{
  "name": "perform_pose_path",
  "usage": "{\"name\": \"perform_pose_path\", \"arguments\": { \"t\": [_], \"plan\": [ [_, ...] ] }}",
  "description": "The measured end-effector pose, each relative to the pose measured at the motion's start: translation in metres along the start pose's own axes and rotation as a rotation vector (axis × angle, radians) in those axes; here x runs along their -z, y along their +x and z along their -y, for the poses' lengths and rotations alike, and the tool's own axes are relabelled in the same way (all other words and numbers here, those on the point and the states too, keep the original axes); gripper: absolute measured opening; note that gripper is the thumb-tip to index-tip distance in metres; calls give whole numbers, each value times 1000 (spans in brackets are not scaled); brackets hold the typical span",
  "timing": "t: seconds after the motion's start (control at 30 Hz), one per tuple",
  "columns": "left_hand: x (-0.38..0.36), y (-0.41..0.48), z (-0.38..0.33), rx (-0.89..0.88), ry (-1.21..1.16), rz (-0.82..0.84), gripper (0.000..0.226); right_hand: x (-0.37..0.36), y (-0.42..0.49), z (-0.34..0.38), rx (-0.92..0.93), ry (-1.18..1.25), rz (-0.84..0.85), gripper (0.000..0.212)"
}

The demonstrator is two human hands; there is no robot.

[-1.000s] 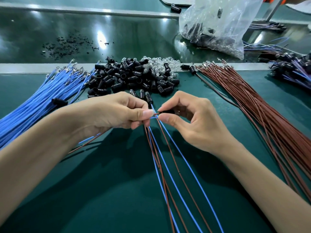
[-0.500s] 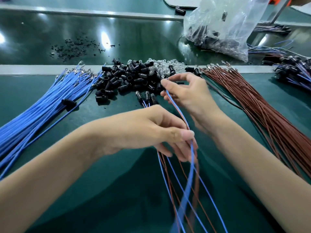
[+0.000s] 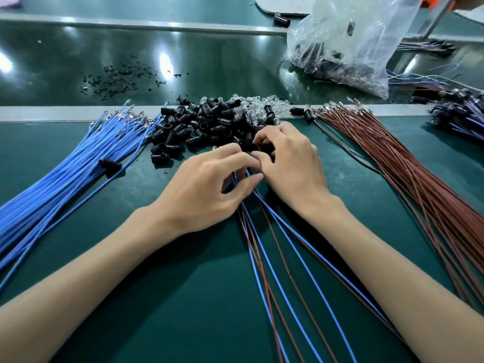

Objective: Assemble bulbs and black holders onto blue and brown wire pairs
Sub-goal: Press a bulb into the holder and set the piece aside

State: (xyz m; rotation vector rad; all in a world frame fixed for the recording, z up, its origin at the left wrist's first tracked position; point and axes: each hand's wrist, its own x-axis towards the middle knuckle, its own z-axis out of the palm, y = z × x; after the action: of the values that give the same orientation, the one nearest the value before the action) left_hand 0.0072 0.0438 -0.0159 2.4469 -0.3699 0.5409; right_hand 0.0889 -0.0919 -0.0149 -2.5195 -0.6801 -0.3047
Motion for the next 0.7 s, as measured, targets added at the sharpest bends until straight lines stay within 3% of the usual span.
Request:
{"name": "perform_pose_path", "arguments": {
  "t": [0.43, 0.5, 0.57, 0.63, 0.7],
  "plan": [
    [-1, 4, 4, 125, -103, -124, 18, 0, 0, -4, -5, -70, -76, 24],
    [-1, 4, 4, 136, -103, -161, 19, 2, -1, -4, 21, 63, -173, 22],
    [-1, 5, 5, 152, -94, -217, 30, 4, 0, -3, 35, 348, -175, 16],
    [-1, 6, 6, 180, -65, -272, 39, 7, -1, 2, -3, 711, -36, 17],
    [0, 7, 7, 169, -30, -316, 27, 8, -3, 8, -26, 957, 89, 21]
  ]
}}
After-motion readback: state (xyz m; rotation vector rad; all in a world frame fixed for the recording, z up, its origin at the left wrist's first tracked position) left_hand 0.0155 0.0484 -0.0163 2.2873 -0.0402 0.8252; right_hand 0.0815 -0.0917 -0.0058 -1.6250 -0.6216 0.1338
